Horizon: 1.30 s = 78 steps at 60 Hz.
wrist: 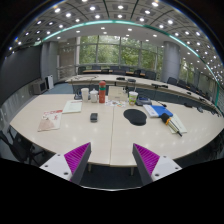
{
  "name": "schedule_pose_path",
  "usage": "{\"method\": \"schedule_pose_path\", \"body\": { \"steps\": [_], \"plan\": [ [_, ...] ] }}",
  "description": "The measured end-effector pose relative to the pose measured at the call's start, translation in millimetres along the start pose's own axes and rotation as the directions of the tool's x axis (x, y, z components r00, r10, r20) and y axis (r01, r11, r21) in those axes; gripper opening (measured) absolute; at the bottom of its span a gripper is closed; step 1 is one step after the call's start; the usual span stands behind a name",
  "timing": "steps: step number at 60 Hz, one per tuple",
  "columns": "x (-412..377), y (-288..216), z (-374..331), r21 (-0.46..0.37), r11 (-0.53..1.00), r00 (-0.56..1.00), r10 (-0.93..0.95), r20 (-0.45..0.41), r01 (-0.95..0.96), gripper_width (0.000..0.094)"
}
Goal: Arrange mouse
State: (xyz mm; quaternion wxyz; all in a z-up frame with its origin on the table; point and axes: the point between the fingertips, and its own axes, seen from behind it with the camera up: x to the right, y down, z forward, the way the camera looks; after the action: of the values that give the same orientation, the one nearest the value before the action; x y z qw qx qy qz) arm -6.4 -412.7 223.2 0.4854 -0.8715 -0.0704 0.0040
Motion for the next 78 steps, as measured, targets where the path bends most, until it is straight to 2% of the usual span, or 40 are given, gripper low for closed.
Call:
{"method": "schedule_pose_path", "body": {
  "steps": [14,22,36,56,69,73,78],
  "plan": [
    [-30.4,-6.6,28.9,0.013,1.000,1.000,-0.002,0.002,0.002,0.0860],
    [-64.0,-13.0,68.2,0.032,0.999,1.000,0.021,-0.003,-0.021,0.0865],
    [-113.6,-21.4,174.8,0.030,0.999,1.000,0.017,-0.007,-0.017,0.0861],
    [-136.7,-52.6,364.7,0.042,0.997,0.996,-0.071,0.046,0.069,0.0856],
    [-135.8,-53.4,462.9,-0.010,0.997,0.995,-0.072,0.071,0.073,0.0847],
    [-137.8,-48.6,482.4,-0.031,0.996,0.993,-0.080,0.083,0.083,0.0818],
    [-142.1,-45.8,498.0,-0.046,0.997,0.993,-0.058,0.104,0.063,0.0706]
  ]
}}
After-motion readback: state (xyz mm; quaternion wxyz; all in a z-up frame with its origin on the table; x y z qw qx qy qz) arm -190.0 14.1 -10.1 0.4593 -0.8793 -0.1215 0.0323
